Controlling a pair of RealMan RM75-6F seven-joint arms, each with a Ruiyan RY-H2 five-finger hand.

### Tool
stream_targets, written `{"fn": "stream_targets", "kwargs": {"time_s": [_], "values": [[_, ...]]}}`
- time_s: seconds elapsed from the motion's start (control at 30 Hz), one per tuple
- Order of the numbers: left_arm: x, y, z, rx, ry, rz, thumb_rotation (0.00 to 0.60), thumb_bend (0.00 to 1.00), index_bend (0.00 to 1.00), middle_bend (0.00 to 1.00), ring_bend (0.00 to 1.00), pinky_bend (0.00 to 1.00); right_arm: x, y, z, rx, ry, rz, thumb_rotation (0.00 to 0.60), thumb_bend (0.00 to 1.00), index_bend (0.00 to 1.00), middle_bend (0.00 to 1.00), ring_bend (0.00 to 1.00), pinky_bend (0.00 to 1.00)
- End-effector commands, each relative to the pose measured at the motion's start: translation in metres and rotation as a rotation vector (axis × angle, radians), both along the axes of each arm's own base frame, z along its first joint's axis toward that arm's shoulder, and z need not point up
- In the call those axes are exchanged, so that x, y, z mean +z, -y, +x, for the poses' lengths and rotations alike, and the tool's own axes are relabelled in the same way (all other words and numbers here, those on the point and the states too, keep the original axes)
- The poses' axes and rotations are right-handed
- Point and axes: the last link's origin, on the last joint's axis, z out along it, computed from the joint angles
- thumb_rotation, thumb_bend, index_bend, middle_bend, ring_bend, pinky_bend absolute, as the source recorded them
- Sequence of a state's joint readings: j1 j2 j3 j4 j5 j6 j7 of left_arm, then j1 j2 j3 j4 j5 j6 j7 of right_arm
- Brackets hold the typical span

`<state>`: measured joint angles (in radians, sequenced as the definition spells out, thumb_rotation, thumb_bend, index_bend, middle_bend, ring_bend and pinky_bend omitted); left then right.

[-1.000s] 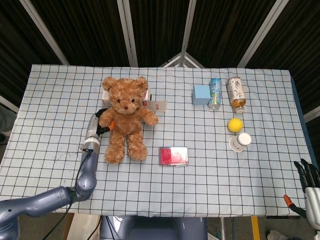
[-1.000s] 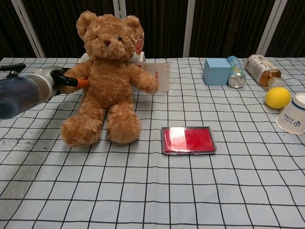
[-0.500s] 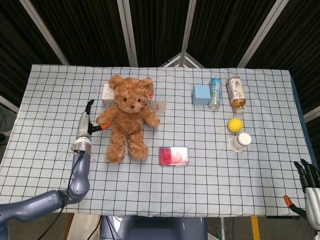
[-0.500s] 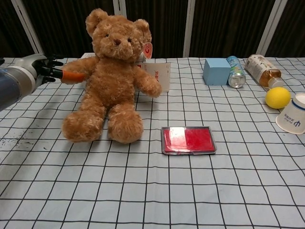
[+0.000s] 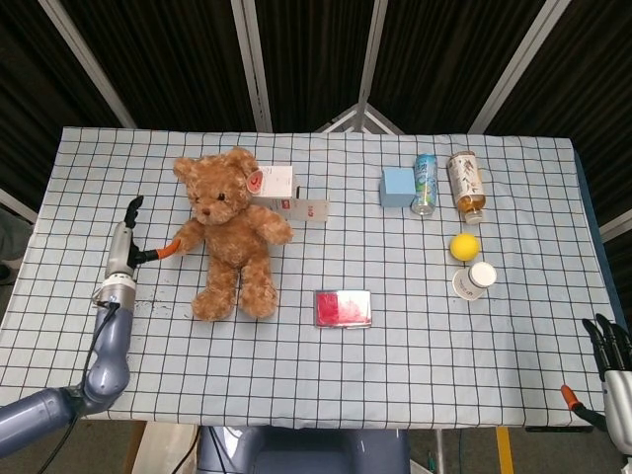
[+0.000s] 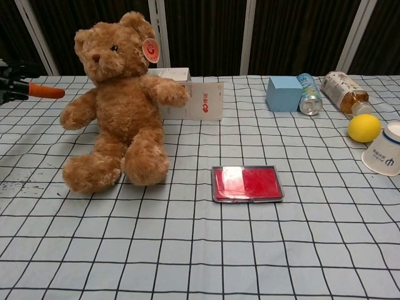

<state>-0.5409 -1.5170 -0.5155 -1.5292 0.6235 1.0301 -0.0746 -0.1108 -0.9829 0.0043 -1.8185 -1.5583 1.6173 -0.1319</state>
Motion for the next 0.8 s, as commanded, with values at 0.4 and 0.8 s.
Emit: {"fn": "stream_targets", "kwargs": {"time_s": [0.4, 0.8], "values": [[0.082, 0.178, -0.055, -0.102, -0.705, 0.067, 0.6, 0.31, 0.1, 0.02, 0.0, 0.0, 0.002, -0.002, 0.003, 0.011, 0.007, -0.008, 0.6, 0.22, 0.05, 0.06, 0.07, 0.0], [0.113, 0.216, -0.083, 0.045, -0.871, 0.03, 0.6, 0.32, 0.15, 0.04, 0.0, 0.0, 0.011, -0.006, 0.007, 0.037, 0.026, -0.047, 0.6, 0.22, 0.05, 0.06, 0.07, 0.0]]}}
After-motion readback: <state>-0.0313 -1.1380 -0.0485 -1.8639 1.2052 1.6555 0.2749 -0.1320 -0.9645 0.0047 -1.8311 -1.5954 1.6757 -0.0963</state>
